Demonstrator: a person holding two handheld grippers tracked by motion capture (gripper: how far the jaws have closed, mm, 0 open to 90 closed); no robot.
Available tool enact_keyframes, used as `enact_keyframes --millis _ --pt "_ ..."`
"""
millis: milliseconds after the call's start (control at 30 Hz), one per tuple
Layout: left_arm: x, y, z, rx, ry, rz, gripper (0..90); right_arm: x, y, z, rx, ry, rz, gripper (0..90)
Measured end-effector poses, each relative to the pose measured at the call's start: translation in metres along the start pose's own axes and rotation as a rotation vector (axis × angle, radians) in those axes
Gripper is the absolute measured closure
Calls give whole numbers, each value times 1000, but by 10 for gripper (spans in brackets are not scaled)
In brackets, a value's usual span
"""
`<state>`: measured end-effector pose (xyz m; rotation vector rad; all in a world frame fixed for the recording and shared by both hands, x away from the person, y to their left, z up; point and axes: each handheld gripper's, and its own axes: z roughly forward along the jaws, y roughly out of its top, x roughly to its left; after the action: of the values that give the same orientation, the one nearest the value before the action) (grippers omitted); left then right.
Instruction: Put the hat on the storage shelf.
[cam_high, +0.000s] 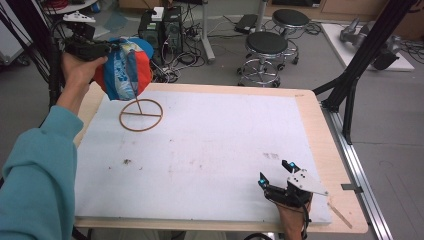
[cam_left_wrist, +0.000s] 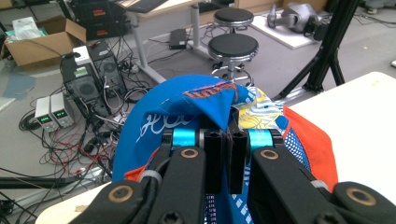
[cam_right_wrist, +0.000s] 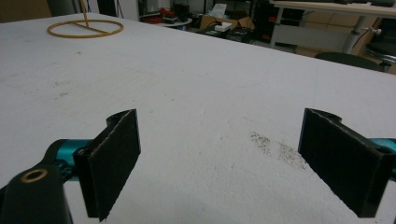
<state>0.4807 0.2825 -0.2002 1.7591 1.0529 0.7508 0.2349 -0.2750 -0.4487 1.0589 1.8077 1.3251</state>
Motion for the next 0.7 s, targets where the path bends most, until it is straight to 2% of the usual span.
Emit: enact_keyframes --millis 233,333,433,533,567,667,700 --pt "9 -3 8 5 10 -22 888 0 0 0 -2 -1 -4 119" --pt "11 -4 11 3 2 -30 888 0 0 0 -1 -2 -6 119" --pt "13 -4 18 -17 -16 -59 887 0 0 0 -2 -3 -6 119" --pt "12 0 20 -13 -12 -50 887 0 0 0 -3 -4 -6 119" --pt "11 5 22 -12 -2 -28 887 0 0 0 -3 -5 -5 119" --pt "10 8 24 -3 10 -15 887 0 0 0 0 -4 -1 119" --pt "10 6 28 17 29 -17 887 0 0 0 -1 -4 -2 119"
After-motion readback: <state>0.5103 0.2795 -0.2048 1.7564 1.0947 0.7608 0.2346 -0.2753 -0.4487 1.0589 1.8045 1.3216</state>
